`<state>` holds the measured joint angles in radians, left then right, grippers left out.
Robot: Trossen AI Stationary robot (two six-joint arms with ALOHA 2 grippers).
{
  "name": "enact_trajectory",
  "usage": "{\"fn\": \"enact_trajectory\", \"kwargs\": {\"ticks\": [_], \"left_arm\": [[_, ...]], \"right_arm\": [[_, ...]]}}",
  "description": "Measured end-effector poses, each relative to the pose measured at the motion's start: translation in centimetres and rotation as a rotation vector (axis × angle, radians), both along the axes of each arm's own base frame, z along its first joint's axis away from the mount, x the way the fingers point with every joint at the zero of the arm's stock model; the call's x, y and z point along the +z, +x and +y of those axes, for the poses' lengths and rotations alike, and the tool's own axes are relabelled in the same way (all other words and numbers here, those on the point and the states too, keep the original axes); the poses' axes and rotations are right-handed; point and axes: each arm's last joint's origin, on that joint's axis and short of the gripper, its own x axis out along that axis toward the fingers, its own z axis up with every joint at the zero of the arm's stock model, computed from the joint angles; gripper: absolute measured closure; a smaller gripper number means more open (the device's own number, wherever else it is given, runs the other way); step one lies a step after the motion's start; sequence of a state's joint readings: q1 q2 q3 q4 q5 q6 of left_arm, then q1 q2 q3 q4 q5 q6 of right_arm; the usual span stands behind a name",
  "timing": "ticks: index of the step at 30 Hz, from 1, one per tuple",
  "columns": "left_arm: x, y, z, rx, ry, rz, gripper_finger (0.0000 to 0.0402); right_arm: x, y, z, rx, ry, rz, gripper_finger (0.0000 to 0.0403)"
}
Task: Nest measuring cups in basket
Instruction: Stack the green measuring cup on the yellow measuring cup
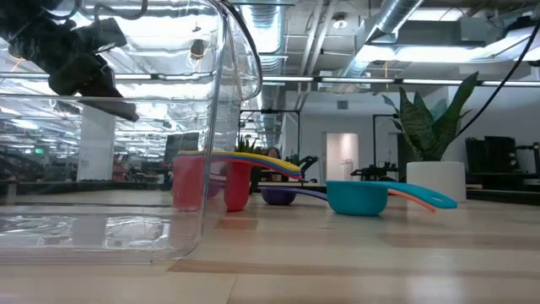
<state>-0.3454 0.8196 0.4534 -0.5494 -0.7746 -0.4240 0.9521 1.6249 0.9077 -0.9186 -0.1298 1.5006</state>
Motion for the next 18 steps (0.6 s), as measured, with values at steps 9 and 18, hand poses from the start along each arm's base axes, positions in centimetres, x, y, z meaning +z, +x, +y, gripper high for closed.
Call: {"fn": "enact_trajectory", "kwargs": {"ticks": [9, 18], "left_arm": [[0.1, 0.1, 0.0, -0.002, -0.002, -0.009, 0.0402], [0.1, 0.1, 0.0, -0.001, -0.002, -0.009, 0.0401]], "right_arm": [[0.0, 4.0, -2.9, 0.164, -0.089, -0.176, 0.0394], [0.0, 8.2, -6.6, 0.301, -0.112, -0.281, 0.0394]]}}
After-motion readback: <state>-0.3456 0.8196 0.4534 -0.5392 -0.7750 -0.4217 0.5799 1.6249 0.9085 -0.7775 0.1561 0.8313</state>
